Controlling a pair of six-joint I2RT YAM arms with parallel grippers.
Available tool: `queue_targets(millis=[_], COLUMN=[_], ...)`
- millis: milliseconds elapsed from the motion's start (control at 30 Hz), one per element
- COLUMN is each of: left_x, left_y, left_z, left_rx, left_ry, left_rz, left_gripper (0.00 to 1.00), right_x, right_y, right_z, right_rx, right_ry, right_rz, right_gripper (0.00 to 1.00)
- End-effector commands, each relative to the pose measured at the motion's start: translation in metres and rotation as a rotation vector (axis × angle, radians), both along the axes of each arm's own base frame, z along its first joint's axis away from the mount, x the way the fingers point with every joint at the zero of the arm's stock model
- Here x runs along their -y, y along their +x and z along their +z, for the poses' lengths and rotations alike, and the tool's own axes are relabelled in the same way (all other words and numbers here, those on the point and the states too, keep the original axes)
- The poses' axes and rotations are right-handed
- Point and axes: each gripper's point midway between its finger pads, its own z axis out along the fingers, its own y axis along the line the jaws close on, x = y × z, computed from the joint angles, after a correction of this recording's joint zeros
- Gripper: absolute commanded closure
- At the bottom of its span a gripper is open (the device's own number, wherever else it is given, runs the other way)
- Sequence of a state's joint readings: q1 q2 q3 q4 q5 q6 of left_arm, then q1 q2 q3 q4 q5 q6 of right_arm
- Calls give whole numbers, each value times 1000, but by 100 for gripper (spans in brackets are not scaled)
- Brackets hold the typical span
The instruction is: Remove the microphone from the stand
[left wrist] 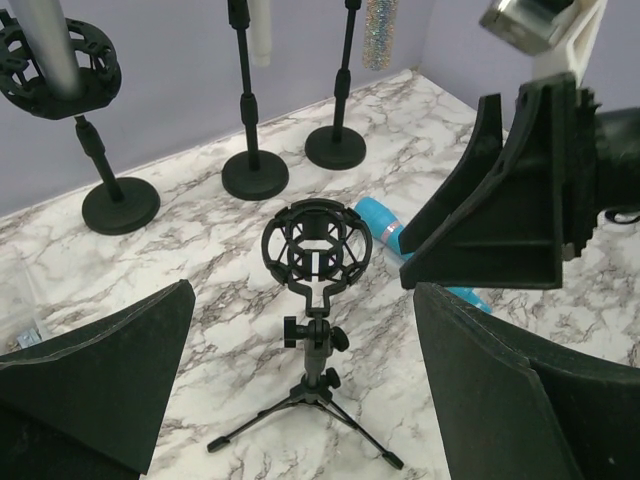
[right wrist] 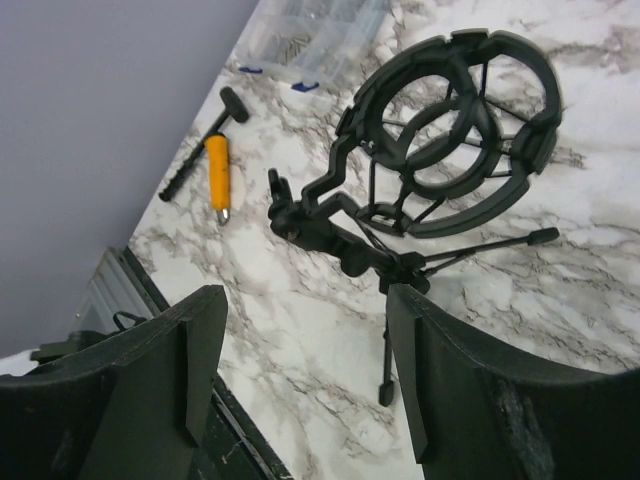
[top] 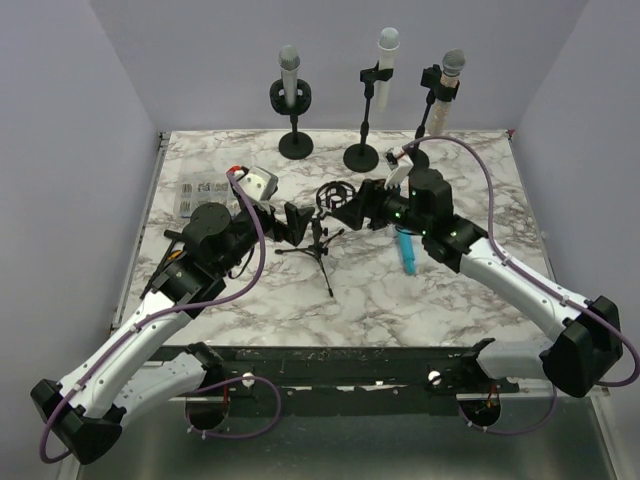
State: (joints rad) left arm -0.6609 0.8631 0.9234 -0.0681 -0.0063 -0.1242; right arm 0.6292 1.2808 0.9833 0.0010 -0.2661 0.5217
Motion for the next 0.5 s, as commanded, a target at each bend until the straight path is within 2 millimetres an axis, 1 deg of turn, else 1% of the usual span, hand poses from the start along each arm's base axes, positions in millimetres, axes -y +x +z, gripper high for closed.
queue_targets(millis=[0,100,133,200,400,467], left_x=[2,2,1,0,-2,-1], left_y=[0,0,0,0,-2,-2], left_z=[9,9,10,10,13,13], left_rx=[13,13,13,13,23,20], left_ry=[-26,-26,-26,-26,-33,-33], left_rz=[-15,-14,-12,-9,-5,-9], left_gripper=[6,6,6,6,6,6], right_x=[2,-1,-1,-2,-6,-2], right_y=[0,4,5,6,-1,-3], right_z=[28,34,33,24,-28,-57], right_rx=[2,-4,-11,-30,-98,-129], right_ry=[-7,-7,-10,-20,-29,-73], right_rz=[-10,-11,-14,-14,16,-2], right_gripper=[27,27,27,26,21,21])
